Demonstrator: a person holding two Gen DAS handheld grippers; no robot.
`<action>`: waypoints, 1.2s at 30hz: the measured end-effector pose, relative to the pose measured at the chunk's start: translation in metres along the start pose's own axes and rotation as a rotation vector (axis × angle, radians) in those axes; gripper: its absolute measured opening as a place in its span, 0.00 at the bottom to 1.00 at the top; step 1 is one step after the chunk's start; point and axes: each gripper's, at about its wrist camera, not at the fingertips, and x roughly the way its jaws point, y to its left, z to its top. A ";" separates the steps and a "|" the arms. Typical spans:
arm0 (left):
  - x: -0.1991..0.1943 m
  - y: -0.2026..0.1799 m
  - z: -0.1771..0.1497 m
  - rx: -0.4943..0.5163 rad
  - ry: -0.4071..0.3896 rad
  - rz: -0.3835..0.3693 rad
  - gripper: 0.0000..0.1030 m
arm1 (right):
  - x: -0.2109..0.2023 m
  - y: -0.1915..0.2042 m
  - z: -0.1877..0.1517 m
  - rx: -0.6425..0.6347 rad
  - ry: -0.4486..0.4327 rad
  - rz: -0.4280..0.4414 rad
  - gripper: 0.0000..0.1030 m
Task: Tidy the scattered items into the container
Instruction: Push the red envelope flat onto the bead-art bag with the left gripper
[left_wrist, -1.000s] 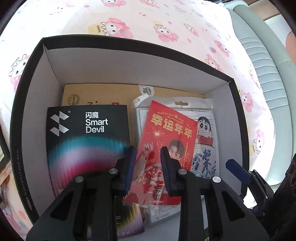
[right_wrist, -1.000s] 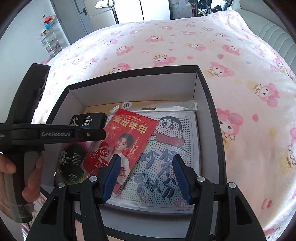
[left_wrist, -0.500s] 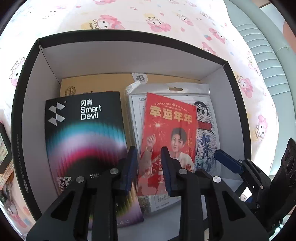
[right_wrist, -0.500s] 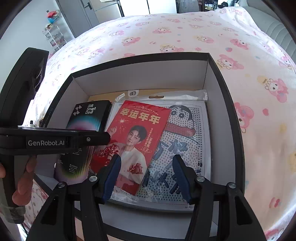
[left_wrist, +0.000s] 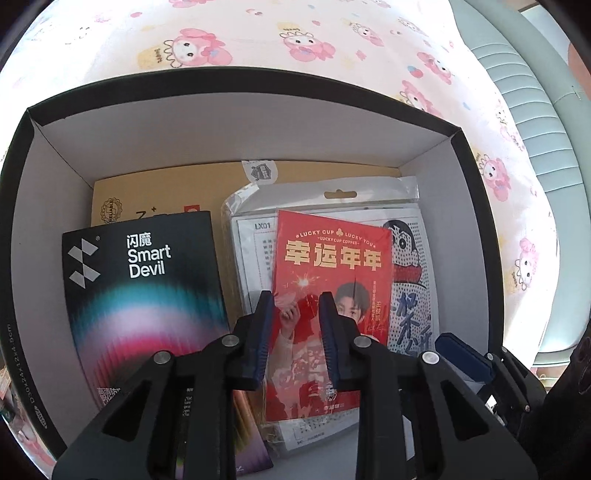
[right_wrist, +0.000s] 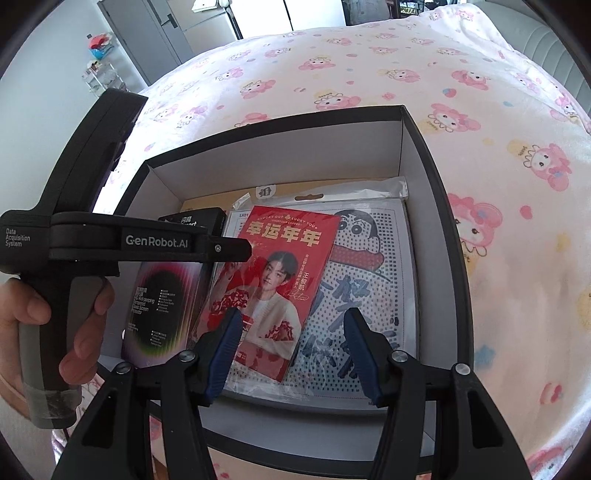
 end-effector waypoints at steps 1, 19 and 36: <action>0.001 -0.001 -0.002 0.003 0.010 -0.018 0.23 | 0.000 0.000 0.000 -0.005 0.001 -0.003 0.52; 0.010 -0.014 -0.017 -0.032 0.080 -0.236 0.23 | 0.013 -0.001 -0.007 0.002 0.049 0.004 0.52; 0.000 0.016 -0.011 -0.098 0.039 -0.027 0.39 | 0.016 -0.005 -0.011 0.019 0.048 0.027 0.52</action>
